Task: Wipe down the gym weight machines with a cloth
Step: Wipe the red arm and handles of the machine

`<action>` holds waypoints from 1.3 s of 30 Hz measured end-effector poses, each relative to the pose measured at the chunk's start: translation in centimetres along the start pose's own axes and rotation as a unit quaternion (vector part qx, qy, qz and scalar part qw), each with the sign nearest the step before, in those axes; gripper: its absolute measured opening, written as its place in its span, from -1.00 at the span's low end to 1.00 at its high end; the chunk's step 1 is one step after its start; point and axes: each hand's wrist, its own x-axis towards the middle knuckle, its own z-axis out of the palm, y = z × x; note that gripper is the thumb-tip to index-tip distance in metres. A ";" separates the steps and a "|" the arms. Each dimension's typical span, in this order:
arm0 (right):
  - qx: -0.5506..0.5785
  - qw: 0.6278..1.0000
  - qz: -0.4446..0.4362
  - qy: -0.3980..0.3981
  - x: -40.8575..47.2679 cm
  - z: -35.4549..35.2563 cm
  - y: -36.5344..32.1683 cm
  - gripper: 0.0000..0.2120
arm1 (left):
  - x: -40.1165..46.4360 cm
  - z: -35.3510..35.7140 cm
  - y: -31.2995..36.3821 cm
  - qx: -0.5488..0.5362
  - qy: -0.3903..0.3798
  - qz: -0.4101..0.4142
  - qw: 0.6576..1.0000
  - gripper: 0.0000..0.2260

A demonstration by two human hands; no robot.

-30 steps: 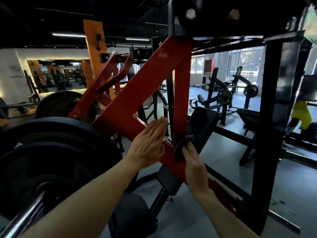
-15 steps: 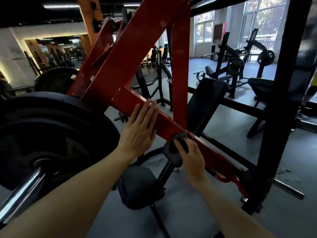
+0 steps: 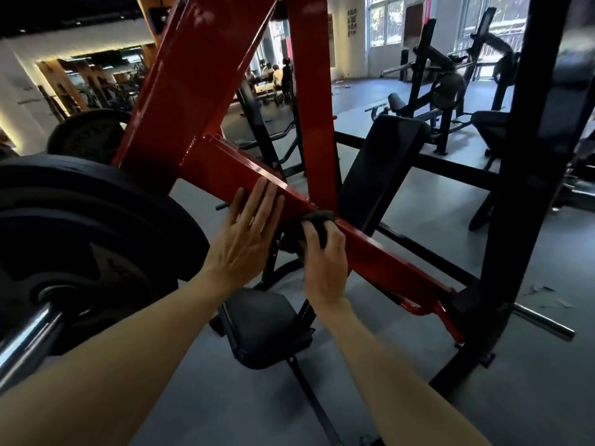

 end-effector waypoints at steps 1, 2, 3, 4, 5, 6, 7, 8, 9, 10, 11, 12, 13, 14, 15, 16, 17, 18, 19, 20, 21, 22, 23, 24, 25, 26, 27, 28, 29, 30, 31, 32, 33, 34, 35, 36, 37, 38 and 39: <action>0.011 0.999 0.051 0.008 -0.7 -0.1 1.3 -0.54 | 0.1 0.3 0.3 0.006 0.007 -0.003 1.000 -0.45; 0.017 0.995 0.100 0.019 -1.6 -0.1 2.7 -0.56 | 0.1 0.6 0.6 0.009 0.013 -0.004 1.000 -0.45; 0.007 0.991 0.131 0.027 -2.4 -0.2 3.4 -0.56 | 0.2 1.0 0.8 0.009 0.016 0.004 1.000 -0.44; 0.002 0.984 0.173 0.039 -3.1 -0.3 3.8 -0.56 | 0.1 1.3 1.1 0.008 0.017 0.022 1.000 -0.43; 0.008 0.974 0.222 0.054 -3.5 -0.1 4.2 -0.56 | 0.0 1.7 1.4 0.009 0.015 0.050 0.999 -0.42; 0.036 0.954 0.285 0.089 -3.4 0.1 3.9 -0.58 | 0.0 1.9 1.5 0.016 0.011 0.081 0.997 -0.40; 0.060 0.932 0.342 0.110 -3.2 0.3 3.1 -0.59 | 0.0 2.1 1.7 0.025 0.008 0.109 0.994 -0.39; 0.085 0.915 0.371 0.133 -2.9 0.8 2.1 -0.58 | 0.1 2.2 1.7 0.033 0.009 0.128 0.991 -0.39; 0.085 0.912 0.374 0.149 -2.6 1.2 0.7 -0.56 | 0.3 2.3 1.7 0.033 0.014 0.140 0.990 -0.40; 0.093 0.913 0.362 0.163 -2.6 1.8 -0.9 -0.53 | 0.7 2.3 1.7 0.030 0.022 0.157 0.987 -0.43; 0.105 0.920 0.337 0.169 -2.5 2.4 -2.4 -0.50 | 0.9 2.3 1.6 0.030 0.025 0.175 0.984 -0.45; 0.113 0.930 0.310 0.164 -2.7 3.1 -3.8 -0.47 | 1.0 2.4 1.4 0.034 0.025 0.192 0.981 -0.47; 0.113 0.938 0.285 0.161 -2.9 3.8 -4.7 -0.43 | 1.1 2.6 1.1 0.039 0.026 0.209 0.977 -0.46; 0.107 0.943 0.268 0.162 -3.3 4.2 -5.4 -0.39 | 1.2 2.9 0.8 0.046 0.029 0.222 0.973 -0.46; 0.109 0.944 0.263 0.169 -3.5 4.8 -5.3 -0.37 | 1.2 3.2 0.6 0.053 0.035 0.230 0.971 -0.44; 0.122 0.940 0.266 0.176 -3.3 5.0 -4.7 -0.35 | 1.2 3.6 0.6 0.059 0.040 0.233 0.970 -0.42; 0.140 0.932 0.281 0.182 -3.1 5.0 -3.9 -0.35 | 1.2 3.9 0.7 0.065 0.042 0.232 0.970 -0.40; 0.159 0.917 0.313 0.191 -3.0 5.0 -2.5 -0.36 | 1.1 4.1 0.9 0.071 0.039 0.229 0.970 -0.39; 0.177 0.892 0.363 0.203 -2.6 4.5 -0.7 -0.39 | 1.1 4.2 1.2 0.077 0.035 0.228 0.970 -0.39; 0.188 0.860 0.425 0.211 -2.2 4.2 1.6 -0.42 | 1.3 4.3 1.7 0.079 0.032 0.230 0.969 -0.39; 0.200 0.826 0.478 0.221 -1.7 3.7 3.9 -0.45 | 1.5 4.5 2.1 0.078 0.029 0.236 0.968 -0.40; 0.216 0.799 0.510 0.233 -1.2 3.2 5.7 -0.46 | 1.8 4.6 2.5 0.079 0.023 0.249 0.965 -0.41; 0.227 0.790 0.516 0.240 -0.8 2.8 6.7 -0.47 | 2.1 4.8 2.9 0.087 0.017 0.267 0.960 -0.41; 0.234 0.786 0.517 0.244 -0.7 2.6 7.0 -0.47 | 2.5 5.0 3.4 0.095 0.014 0.285 0.954 -0.41; 0.231 0.780 0.529 0.242 -0.7 2.7 6.2 -0.48 | 3.1 5.1 3.9 0.096 0.013 0.300 0.949 -0.42; 0.219 0.780 0.538 0.234 -1.0 2.8 4.8 -0.47 | 3.7 5.3 4.6 0.084 0.022 0.312 0.946 -0.43; 0.206 0.798 0.521 0.223 -1.6 3.1 3.1 -0.46 | 4.5 5.6 5.4 0.063 0.032 0.321 0.945 -0.43; 0.190 0.831 0.480 0.209 -2.5 3.6 1.7 -0.44 | 5.0 6.0 6.2 0.043 0.042 0.332 0.941 -0.42; 0.186 0.860 0.432 0.196 -3.4 3.7 0.6 -0.42 | 5.4 6.3 6.9 0.031 0.051 0.343 0.937 -0.42; 0.185 0.880 0.398 0.181 -4.5 4.1 1.0 -0.39 | 5.8 6.4 7.6 0.031 0.053 0.351 0.934 -0.42; 0.192 0.887 0.386 0.167 -4.8 4.0 2.6 -0.36 | 6.3 6.5 8.4 0.041 0.043 0.359 0.932 -0.43; 0.201 0.875 0.406 0.168 -4.7 3.5 4.8 -0.36 | 6.7 6.5 9.1 0.054 0.019 0.366 0.929 -0.42; 0.206 0.853 0.448 0.169 -4.5 2.9 7.6 -0.38 | 6.9 6.5 9.7 0.076 -0.012 0.371 0.926 -0.41; 0.204 0.828 0.493 0.175 -4.0 2.1 10.7 -0.40 | 7.1 6.4 10.4 0.101 -0.033 0.373 0.922 -0.39; 0.204 0.796 0.542 0.175 -3.4 0.7 13.6 -0.42 | 7.3 6.3 11.0 0.120 -0.042 0.376 0.918 -0.37; 0.209 0.769 0.579 0.174 -3.2 -0.1 16.4 -0.44 | 7.6 6.4 11.5 0.132 -0.045 0.381 0.914 -0.35; 0.218 0.749 0.600 0.179 -3.2 -0.7 18.2 -0.44 | 7.8 6.5 12.0 0.139 -0.046 0.385 0.911 -0.34; 0.228 0.738 0.608 0.184 -3.2 -0.8 19.0 -0.45 | 8.0 6.6 12.2 0.141 -0.042 0.384 0.912 -0.33; 0.231 0.740 0.604 0.186 -3.4 -0.6 18.1 -0.44 | 8.0 6.9 12.5 0.140 -0.035 0.382 0.913 -0.32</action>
